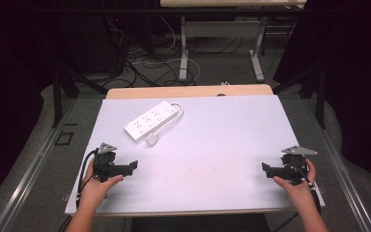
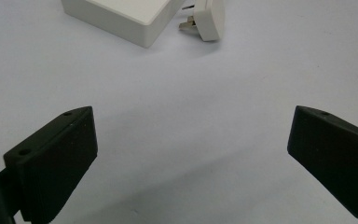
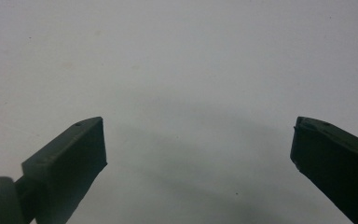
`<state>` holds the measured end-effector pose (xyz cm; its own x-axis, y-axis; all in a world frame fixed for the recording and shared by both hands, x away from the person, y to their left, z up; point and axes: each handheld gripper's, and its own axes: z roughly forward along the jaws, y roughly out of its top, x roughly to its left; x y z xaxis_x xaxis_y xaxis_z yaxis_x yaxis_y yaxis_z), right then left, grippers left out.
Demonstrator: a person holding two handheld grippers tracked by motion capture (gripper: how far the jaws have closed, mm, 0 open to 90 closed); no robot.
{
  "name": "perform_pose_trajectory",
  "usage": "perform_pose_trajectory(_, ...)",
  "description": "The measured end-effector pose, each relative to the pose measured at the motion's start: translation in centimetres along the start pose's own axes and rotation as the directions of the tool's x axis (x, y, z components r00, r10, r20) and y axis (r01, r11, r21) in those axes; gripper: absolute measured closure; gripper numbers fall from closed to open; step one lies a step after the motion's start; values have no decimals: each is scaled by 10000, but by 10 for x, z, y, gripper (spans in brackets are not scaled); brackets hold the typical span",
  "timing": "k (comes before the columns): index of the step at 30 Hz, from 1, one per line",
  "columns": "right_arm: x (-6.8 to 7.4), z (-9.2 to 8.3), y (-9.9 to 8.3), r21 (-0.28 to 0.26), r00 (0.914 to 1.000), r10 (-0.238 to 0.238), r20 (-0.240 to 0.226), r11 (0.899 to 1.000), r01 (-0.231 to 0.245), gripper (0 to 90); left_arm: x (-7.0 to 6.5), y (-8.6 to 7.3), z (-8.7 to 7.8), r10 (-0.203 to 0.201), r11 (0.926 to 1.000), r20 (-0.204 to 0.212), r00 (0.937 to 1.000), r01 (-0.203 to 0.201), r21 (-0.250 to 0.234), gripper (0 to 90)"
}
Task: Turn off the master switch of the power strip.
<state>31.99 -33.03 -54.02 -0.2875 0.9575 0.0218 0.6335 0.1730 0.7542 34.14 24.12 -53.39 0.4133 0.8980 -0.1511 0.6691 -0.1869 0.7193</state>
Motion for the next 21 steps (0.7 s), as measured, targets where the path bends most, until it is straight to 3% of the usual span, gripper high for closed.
perform_pose_trajectory(10, 2, -3, -2, -169, 9999, -131, 93, 9998, 133, 29, -6, 9, -8, 188, 9997, -111, 9998, -190, -163, 34)
perform_pose_trajectory(18, 4, -2, -2, -240, 9994, -311, 152, 9992, 315, 29, -13, 21, -10, -6, 9986, 126, 9999, 12, -534, 34)
perform_pose_trajectory(21, 5, -3, -2, -297, 9994, -336, 128, 9990, 340, 31, -16, 28, -10, 224, 9983, 73, 9997, -220, -542, 35)
